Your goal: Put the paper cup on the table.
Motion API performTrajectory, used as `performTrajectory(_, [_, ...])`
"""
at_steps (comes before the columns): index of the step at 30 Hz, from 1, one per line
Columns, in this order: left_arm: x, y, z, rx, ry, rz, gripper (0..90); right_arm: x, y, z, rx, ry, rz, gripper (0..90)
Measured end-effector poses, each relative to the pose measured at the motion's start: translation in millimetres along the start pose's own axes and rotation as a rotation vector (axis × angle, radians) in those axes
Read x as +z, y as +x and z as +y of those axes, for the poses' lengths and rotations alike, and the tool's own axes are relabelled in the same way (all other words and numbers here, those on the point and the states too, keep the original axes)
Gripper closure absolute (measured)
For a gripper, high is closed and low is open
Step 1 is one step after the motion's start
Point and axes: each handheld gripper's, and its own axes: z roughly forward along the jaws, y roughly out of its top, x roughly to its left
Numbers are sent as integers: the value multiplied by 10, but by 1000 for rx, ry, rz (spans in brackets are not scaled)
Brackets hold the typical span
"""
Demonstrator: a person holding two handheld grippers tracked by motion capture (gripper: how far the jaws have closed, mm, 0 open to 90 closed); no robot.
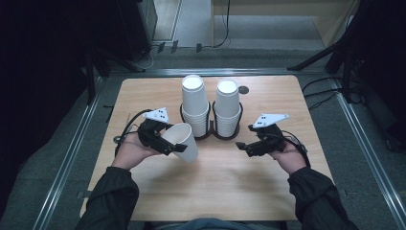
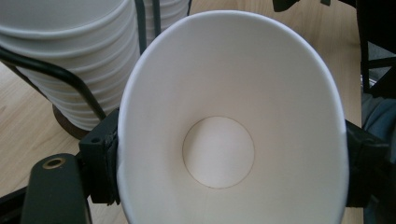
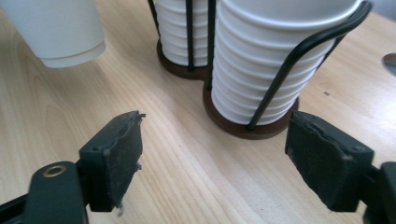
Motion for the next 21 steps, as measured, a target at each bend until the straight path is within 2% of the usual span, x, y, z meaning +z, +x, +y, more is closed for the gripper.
performTrajectory(1, [-11,37,-17,-13,3,5,170,-8,0,-1,4,-4,3,202])
performTrajectory(4, [-17,72,-37,-13,15,18,170,-13,-3,-9,3,-10,6,202])
performTrajectory(10, [-49,172,-73,-26,19,30,169,-12,-14,-69,6,17,0,202])
performTrajectory(11, [-80,197,-80,-21,27,57,168,-18,-18,-78,3,20,-8,203])
performTrajectory(12, [-80,197,-80,-21,27,57,168,-18,-18,-78,3,20,-8,203])
performTrajectory(19, [-215,323,-140,-50,7,78,167,-89,-25,-100,34,-25,17,202])
performTrajectory(21, [-227,337,-148,-56,8,84,164,-92,-23,-106,33,-22,18,202])
